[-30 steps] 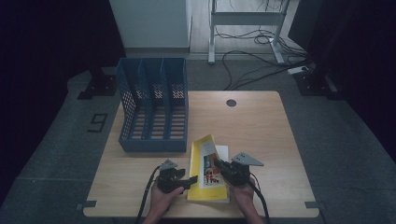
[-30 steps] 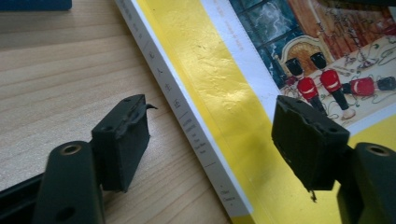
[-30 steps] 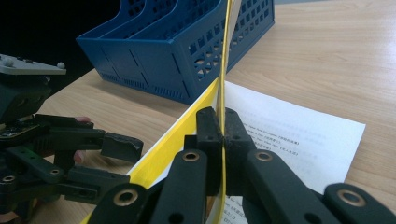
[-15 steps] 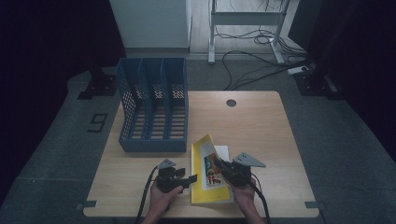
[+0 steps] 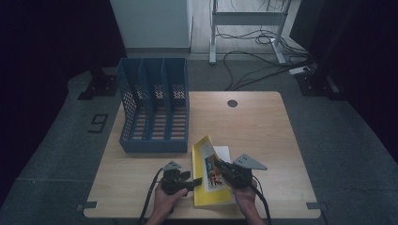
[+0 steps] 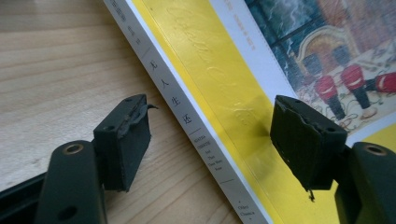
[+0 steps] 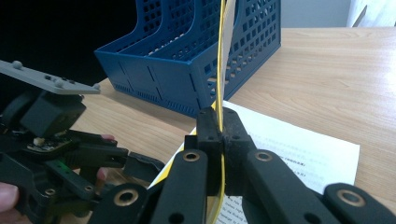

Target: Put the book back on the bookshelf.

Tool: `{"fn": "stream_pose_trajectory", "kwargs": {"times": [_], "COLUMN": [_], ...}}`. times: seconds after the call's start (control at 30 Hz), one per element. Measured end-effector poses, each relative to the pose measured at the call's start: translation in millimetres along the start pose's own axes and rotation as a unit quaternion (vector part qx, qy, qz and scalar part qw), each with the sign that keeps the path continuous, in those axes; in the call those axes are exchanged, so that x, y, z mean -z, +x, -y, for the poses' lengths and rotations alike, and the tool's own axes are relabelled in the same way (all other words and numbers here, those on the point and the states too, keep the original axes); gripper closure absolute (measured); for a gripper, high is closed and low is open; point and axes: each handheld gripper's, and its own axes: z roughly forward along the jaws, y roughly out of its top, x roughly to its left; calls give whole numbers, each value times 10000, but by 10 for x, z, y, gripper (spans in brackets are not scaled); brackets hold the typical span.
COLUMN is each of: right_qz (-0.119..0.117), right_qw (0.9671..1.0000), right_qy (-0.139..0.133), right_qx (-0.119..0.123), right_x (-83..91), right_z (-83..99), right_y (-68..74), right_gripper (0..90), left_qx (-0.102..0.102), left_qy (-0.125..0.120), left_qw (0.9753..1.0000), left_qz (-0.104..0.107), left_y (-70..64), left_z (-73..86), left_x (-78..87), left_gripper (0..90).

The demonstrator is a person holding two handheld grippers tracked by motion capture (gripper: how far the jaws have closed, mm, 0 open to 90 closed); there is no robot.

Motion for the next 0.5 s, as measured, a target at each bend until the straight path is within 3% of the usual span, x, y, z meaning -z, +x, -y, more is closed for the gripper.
{"fn": "stream_pose_trajectory", "kwargs": {"times": [0.13,0.37,0.5], "right_qz": [-23,-43,-25], "right_qw": [10000,10000,9996], "right_qy": [-19,5,241], "right_qx": [40,14,-133], "right_x": [7,-3,-47], "right_z": [-5,15,51], "right_y": [26,19,-23], "right_gripper": [878,877,874], "left_qx": [5,-13,-42], "left_qy": [-10,-42,-21], "left_qw": [9999,10000,10000], "left_qz": [106,86,49], "left_y": [-15,-24,-34], "left_z": [2,6,11], "left_x": [-18,-18,-37], "left_gripper": [286,297,302]}}
